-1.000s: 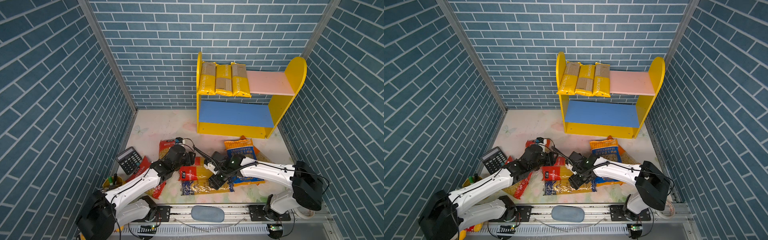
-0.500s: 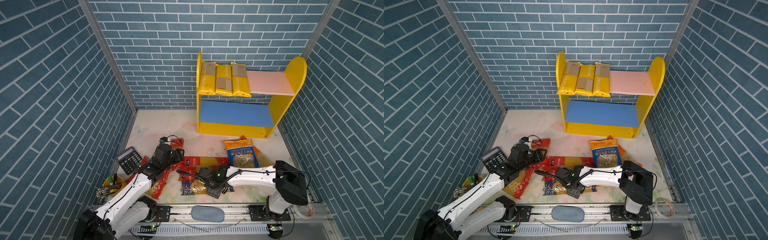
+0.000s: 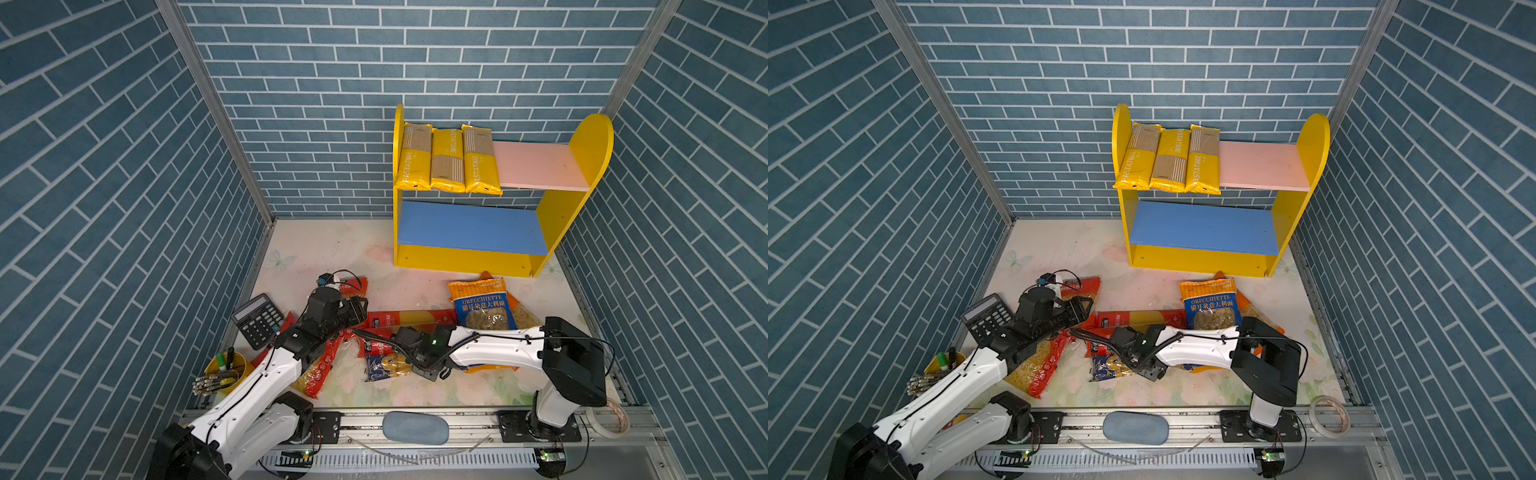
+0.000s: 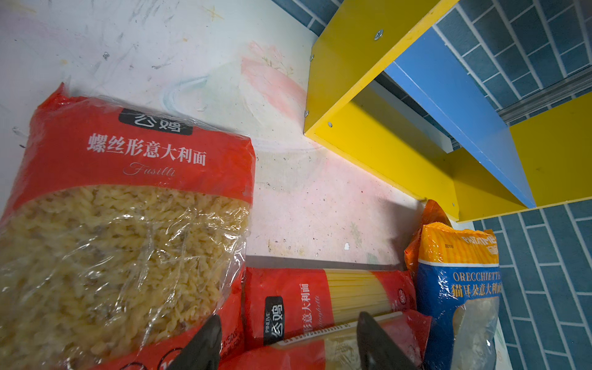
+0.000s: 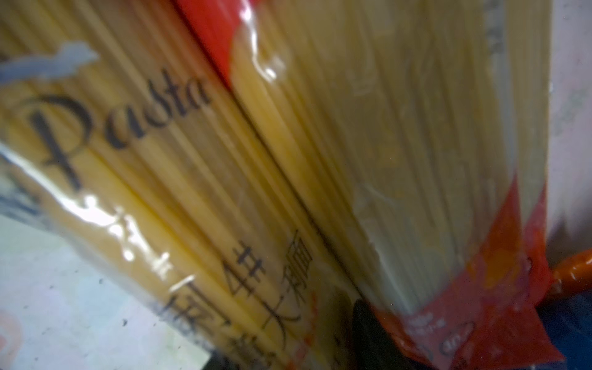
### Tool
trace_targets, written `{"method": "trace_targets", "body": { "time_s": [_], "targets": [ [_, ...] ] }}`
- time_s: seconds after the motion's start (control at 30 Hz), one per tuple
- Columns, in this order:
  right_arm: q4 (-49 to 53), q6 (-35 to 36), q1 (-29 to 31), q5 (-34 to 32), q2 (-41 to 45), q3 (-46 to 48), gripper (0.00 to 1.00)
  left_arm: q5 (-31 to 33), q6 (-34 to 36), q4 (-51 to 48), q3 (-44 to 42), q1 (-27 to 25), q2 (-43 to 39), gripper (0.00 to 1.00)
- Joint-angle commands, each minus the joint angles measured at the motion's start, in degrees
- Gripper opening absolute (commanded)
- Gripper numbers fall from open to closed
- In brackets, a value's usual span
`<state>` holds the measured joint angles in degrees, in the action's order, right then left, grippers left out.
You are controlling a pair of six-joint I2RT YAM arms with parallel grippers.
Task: Place and organize the pasta boxes and bags onto the shelf
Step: 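Move both grippers over the pile toward the blue Molisana spaghetti pack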
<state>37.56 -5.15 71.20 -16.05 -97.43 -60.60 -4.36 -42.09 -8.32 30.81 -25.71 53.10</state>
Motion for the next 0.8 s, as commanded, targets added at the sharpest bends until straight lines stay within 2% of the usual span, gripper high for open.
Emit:
{"method": "trace_targets", "body": {
  "time_s": [0.0, 0.07, 0.23, 0.43, 0.57, 0.77],
  "targets": [
    [-3.49, -5.62, -3.09, -4.86, 2.94, -1.59, 0.39, -0.54, 0.29, 0.25, 0.38, 0.55, 0.32, 0.67],
    [-4.13, -7.22, -4.56, -3.64, 4.42, -1.05, 0.32, -0.46, 0.42, 0.14, 0.57, 0.5, 0.32, 0.67],
    [-6.73, -11.74, -7.95, -1.71, 9.25, 0.75, 0.24, -1.15, 3.31, -1.0, 2.58, 0.14, 0.59, 0.67],
    [-8.47, -22.86, -13.33, 0.28, 13.63, 3.19, 0.13, -1.55, 4.85, -0.32, 4.15, -1.97, 1.31, 0.67],
    [-10.19, -30.63, -15.57, 2.2, 15.54, 5.78, 0.13, -1.87, 4.6, 1.95, 4.34, -4.8, 2.98, 0.67],
    [-11.13, -31.84, -15.65, 16.35, 12.57, 4.88, 0.22, -6.95, 1.06, 5.45, 3.29, -9.2, 6.44, 0.67]
  ]
}}
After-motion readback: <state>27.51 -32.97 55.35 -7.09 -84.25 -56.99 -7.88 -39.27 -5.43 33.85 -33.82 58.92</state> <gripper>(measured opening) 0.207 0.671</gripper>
